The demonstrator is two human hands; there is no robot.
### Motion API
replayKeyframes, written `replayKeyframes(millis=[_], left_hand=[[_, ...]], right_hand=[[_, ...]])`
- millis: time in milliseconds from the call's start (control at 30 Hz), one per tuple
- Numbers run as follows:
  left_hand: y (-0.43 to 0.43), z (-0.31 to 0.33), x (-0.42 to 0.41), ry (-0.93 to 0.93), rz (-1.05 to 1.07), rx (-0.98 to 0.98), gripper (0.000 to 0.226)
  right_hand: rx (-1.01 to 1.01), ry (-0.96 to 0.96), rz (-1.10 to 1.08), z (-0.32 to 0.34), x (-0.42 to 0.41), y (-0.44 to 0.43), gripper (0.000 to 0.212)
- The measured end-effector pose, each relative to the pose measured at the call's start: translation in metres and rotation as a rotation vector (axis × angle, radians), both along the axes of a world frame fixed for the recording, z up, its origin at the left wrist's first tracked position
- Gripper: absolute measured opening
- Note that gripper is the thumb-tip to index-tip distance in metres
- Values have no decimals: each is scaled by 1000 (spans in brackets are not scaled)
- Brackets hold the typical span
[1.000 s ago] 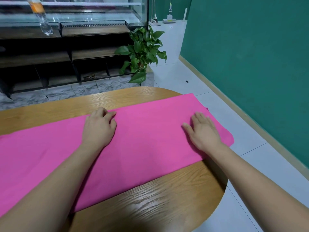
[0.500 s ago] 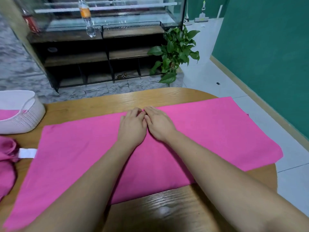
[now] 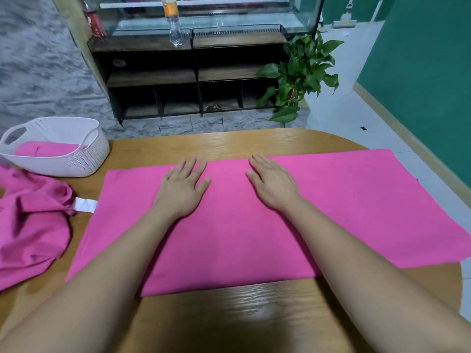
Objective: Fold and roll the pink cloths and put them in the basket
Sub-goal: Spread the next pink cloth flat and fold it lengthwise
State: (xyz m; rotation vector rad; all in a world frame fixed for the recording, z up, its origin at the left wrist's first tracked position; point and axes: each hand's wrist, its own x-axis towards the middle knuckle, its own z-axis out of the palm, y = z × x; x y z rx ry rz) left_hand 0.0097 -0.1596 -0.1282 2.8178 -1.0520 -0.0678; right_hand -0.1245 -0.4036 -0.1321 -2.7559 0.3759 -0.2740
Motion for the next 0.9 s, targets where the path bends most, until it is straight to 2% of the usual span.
replayKeyframes(millis=[167, 300, 500, 700, 900], left_hand=[[51, 2, 28, 5, 120, -17, 75], [79, 5, 48, 2, 225, -25, 73], [68, 8, 48, -16, 320, -75, 63], [-18, 11, -30, 62, 72, -174, 64], [-75, 4, -121, 87, -159, -136, 66]], right_hand=[[-13, 0, -2, 0, 0, 1, 59], [-22, -1, -12, 0, -1, 2, 59], [-30, -17, -21, -1, 1, 4, 57], [32, -59, -33, 4, -1, 6, 52], [331, -166, -153, 19, -12, 5, 54]])
